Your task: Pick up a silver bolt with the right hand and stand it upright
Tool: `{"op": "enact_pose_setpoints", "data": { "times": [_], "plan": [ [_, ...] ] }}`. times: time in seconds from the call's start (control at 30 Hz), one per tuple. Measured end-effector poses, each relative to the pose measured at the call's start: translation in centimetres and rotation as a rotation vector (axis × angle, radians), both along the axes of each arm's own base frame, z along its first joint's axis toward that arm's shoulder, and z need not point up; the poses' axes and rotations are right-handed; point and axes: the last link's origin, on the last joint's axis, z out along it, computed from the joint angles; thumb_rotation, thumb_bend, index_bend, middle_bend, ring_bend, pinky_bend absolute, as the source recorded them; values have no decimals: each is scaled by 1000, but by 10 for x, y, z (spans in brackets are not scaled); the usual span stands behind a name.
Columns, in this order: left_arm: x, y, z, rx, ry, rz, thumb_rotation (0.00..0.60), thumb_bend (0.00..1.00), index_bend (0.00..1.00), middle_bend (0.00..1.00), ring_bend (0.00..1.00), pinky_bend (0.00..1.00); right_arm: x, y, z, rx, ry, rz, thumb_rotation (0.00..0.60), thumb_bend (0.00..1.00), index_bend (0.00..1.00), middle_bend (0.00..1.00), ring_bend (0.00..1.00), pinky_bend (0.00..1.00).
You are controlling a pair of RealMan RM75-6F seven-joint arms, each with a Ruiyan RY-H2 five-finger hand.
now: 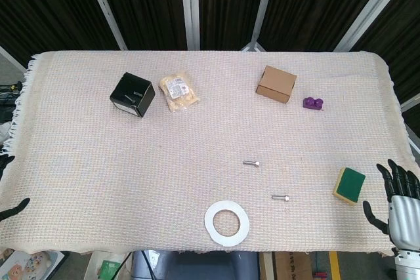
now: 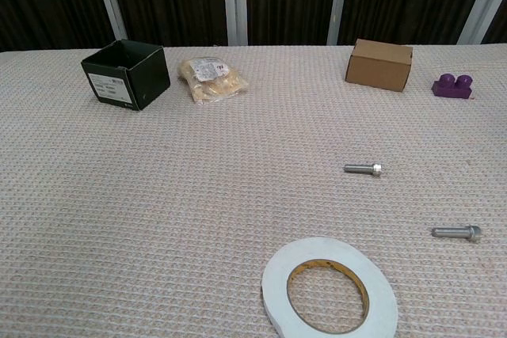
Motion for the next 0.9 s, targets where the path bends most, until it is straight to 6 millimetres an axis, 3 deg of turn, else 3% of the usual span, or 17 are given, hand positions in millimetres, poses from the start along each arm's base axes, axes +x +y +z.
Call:
{"op": "enact_pose_setpoints", "data": {
  "times": [0.57,0.9],
  "plan": [
    [0,-3,1,4,0,-3,600,147,178,143,7,49,-1,1,3,-10,-13,-3,600,352,120,0,0,0],
    [2,-4,0,10,7,-7,600,147,178,143,7,48,4,2,-8,37,-37,6,600,353,134,0,0,0]
  ]
}}
